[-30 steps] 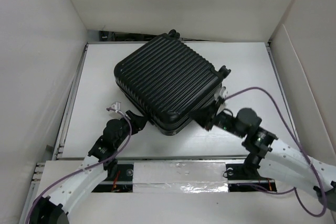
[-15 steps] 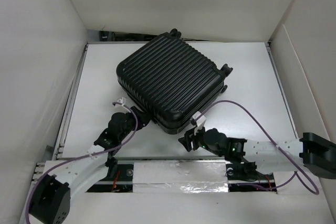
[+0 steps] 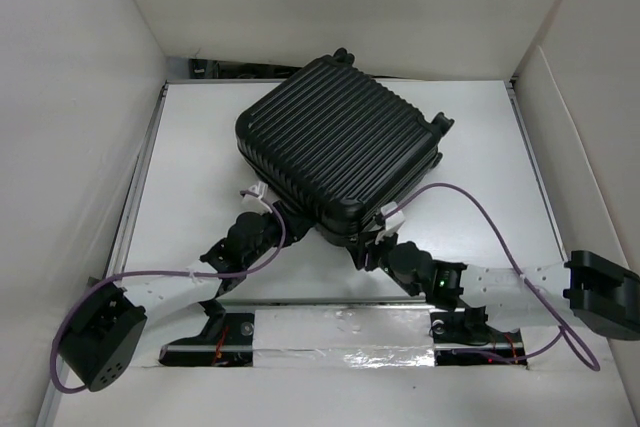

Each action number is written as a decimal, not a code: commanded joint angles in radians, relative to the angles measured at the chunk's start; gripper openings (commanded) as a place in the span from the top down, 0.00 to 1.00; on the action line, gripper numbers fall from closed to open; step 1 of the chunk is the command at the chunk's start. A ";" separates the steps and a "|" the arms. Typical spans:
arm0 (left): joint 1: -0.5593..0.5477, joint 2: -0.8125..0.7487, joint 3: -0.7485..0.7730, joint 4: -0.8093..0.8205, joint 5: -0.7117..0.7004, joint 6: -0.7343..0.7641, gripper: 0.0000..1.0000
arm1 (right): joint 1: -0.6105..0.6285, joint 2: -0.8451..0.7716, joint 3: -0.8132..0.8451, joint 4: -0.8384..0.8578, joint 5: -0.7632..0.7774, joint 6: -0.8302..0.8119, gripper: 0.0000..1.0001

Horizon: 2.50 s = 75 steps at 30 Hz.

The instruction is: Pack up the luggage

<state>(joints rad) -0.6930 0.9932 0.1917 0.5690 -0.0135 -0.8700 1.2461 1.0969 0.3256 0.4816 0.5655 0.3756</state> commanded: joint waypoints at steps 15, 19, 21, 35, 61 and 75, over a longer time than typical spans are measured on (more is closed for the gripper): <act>-0.109 0.079 0.080 0.166 -0.046 -0.026 0.62 | -0.068 0.070 0.013 0.184 0.071 0.031 0.92; -0.141 0.143 0.117 0.215 -0.071 -0.032 0.62 | -0.008 0.078 0.032 0.167 0.011 0.016 1.00; -0.154 0.179 0.129 0.235 -0.074 -0.032 0.62 | 0.036 0.109 0.058 0.146 0.008 0.017 1.00; -0.168 0.302 0.268 0.186 -0.066 0.058 0.56 | 0.194 0.226 0.339 -0.103 0.134 -0.046 1.00; 0.486 0.192 0.519 -0.157 -0.148 -0.058 0.06 | -0.117 -0.491 -0.022 -0.427 -0.234 -0.009 1.00; 0.524 0.648 0.757 -0.075 0.081 0.020 0.11 | -0.615 -0.572 0.062 -0.532 -0.512 -0.093 1.00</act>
<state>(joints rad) -0.1295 1.6691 0.9485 0.4152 -0.0010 -0.8921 0.7345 0.5220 0.3035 -0.1677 0.0731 0.3248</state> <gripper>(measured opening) 0.899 0.019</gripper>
